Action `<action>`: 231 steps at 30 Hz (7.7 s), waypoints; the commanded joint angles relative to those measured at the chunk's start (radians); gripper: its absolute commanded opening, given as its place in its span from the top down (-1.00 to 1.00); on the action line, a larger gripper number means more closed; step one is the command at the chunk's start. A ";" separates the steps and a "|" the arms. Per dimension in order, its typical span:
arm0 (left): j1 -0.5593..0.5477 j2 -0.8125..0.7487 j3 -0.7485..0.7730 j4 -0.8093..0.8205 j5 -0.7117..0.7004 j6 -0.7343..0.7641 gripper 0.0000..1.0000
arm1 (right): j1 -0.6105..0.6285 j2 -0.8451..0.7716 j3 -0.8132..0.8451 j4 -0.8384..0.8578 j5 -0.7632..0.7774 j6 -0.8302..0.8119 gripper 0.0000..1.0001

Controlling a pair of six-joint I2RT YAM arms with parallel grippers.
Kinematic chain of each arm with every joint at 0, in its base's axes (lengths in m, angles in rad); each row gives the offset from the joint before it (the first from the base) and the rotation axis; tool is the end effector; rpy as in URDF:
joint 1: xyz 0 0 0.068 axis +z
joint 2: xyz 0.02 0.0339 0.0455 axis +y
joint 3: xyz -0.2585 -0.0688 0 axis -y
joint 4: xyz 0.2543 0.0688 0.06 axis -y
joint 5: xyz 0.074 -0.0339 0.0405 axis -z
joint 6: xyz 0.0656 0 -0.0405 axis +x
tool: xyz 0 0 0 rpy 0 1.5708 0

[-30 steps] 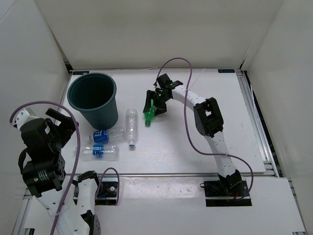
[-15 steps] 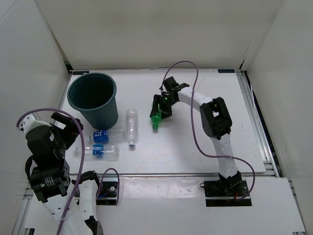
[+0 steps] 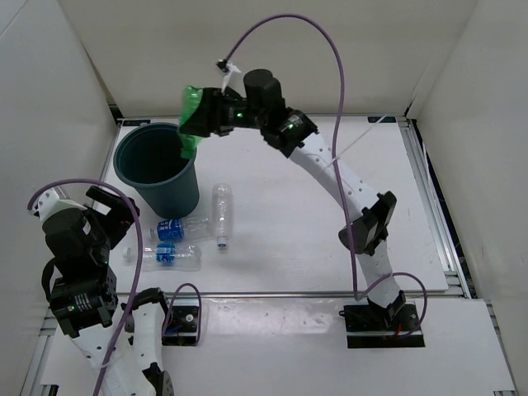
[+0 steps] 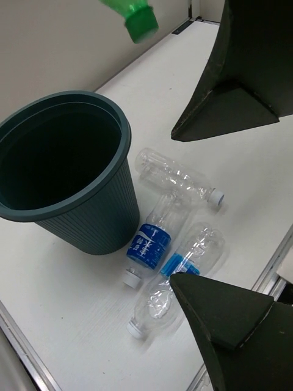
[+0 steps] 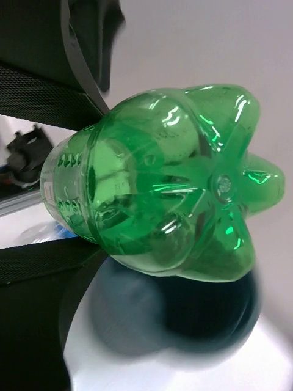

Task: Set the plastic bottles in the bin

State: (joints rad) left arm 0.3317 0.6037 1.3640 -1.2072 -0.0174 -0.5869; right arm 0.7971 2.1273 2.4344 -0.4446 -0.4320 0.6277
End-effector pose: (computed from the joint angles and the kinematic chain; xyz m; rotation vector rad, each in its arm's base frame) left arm 0.0715 0.0258 0.4186 -0.9057 1.8063 -0.1445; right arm 0.3389 0.3862 0.4488 -0.5173 1.8436 1.3833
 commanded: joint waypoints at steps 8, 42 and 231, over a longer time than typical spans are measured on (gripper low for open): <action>-0.016 0.120 0.130 -0.127 0.070 0.102 -0.98 | 0.117 0.186 0.081 0.334 0.234 -0.089 0.75; -0.109 0.031 -0.106 -0.068 -0.164 -0.136 -0.98 | -0.102 0.049 -0.532 -0.040 -0.096 0.012 -1.00; -0.238 0.189 -1.192 1.143 -0.087 -0.857 -1.00 | 0.202 -0.903 -0.933 -0.204 0.561 -0.482 -1.00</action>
State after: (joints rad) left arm 0.0513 0.7296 0.1440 -0.1341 -0.2085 -1.5227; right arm 1.0069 1.2243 1.4940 -0.6765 0.1207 0.1677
